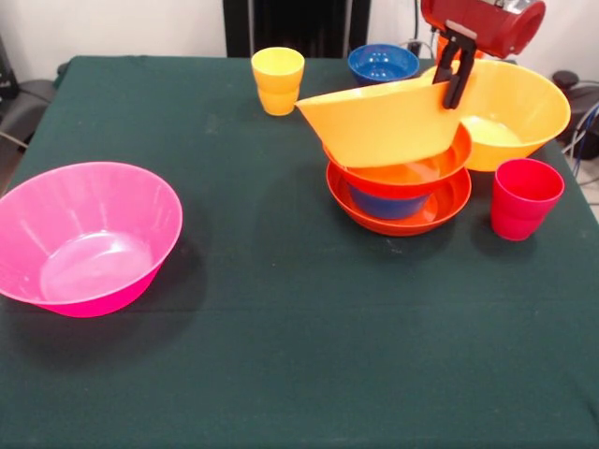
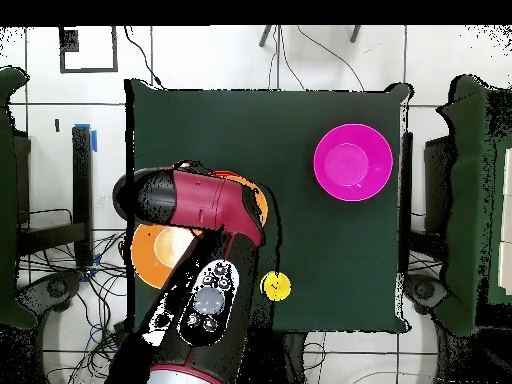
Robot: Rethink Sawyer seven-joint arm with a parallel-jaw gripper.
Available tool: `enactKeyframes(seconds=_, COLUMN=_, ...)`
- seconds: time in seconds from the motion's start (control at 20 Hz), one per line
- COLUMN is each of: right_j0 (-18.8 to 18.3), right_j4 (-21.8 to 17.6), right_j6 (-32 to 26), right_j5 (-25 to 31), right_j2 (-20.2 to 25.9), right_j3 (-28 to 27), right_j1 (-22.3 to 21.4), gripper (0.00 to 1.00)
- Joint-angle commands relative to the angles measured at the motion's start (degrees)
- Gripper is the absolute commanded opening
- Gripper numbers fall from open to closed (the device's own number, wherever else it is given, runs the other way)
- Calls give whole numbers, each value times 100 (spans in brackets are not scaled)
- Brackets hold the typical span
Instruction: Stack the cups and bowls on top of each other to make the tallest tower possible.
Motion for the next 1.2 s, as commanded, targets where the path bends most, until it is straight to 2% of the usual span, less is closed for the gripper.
enactKeyframes(seconds=0.05, right_j0=85, right_j4=-199, right_j6=581, right_j5=870, right_j2=173, right_j3=-234, right_j1=206, gripper=0)
enactKeyframes(seconds=0.2, right_j0=109, right_j4=-204, right_j6=588, right_j5=973, right_j2=140, right_j3=-259, right_j1=229, gripper=0)
enactKeyframes(seconds=0.25, right_j0=116, right_j4=-200, right_j6=587, right_j5=991, right_j2=129, right_j3=-266, right_j1=237, gripper=100)
enactKeyframes(seconds=0.55, right_j0=133, right_j4=-186, right_j6=633, right_j5=1092, right_j2=90, right_j3=-294, right_j1=258, gripper=100)
enactKeyframes(seconds=0.95, right_j0=162, right_j4=-162, right_j6=635, right_j5=899, right_j2=105, right_j3=-374, right_j1=281, gripper=100)
enactKeyframes(seconds=1.2, right_j0=139, right_j4=-154, right_j6=481, right_j5=912, right_j2=146, right_j3=-317, right_j1=-12, gripper=100)
